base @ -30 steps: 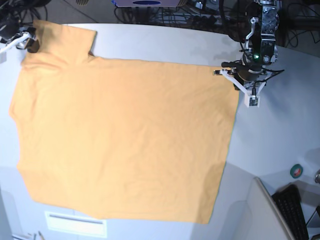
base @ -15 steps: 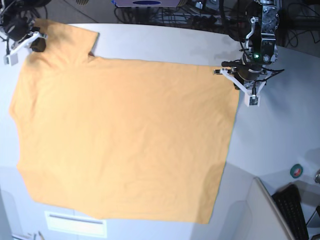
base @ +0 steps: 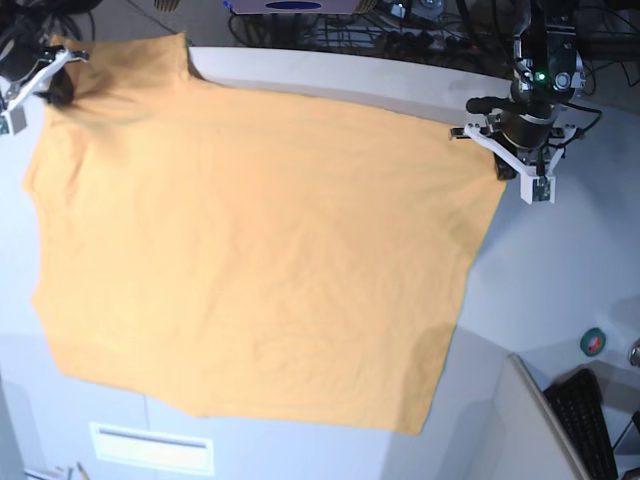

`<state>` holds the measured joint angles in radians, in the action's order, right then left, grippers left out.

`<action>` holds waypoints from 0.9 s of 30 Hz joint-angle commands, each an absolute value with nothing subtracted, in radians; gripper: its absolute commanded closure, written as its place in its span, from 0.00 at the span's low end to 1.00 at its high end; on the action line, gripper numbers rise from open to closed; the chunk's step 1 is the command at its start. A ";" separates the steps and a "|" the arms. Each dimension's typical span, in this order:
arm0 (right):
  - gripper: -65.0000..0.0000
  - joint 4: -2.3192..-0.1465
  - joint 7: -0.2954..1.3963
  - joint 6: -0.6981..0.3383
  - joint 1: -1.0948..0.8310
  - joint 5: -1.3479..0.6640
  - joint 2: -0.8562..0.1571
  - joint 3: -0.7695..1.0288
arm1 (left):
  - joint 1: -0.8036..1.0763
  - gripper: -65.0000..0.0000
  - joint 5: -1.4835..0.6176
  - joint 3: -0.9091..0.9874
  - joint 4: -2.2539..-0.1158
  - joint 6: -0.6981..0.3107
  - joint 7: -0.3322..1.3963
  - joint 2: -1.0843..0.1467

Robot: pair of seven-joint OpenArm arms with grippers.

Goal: Layout the t-shirt on the table in an organized manner, then fold the t-shirt properly
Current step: 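Fold the shirt's shoulder edge over toward the hem with both grippers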

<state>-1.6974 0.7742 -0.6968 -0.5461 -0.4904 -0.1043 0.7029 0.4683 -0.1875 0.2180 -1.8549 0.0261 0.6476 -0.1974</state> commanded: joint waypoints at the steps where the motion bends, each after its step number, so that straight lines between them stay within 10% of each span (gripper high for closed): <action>1: 1.00 -1.721 0.771 -0.698 -0.518 -0.504 -0.124 0.705 | 0.461 1.00 -0.183 0.220 -1.871 0.030 0.630 -0.205; 27: 1.00 -1.282 0.854 -0.698 0.105 -0.344 -0.259 0.510 | -0.033 1.00 -0.174 0.145 -1.399 0.030 0.628 -0.194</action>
<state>-1.2671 0.8745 -0.6968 0.0864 -0.3321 -0.2394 0.5060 -0.0196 -0.1799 0.1413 -1.3827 0.0265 0.6495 -0.1856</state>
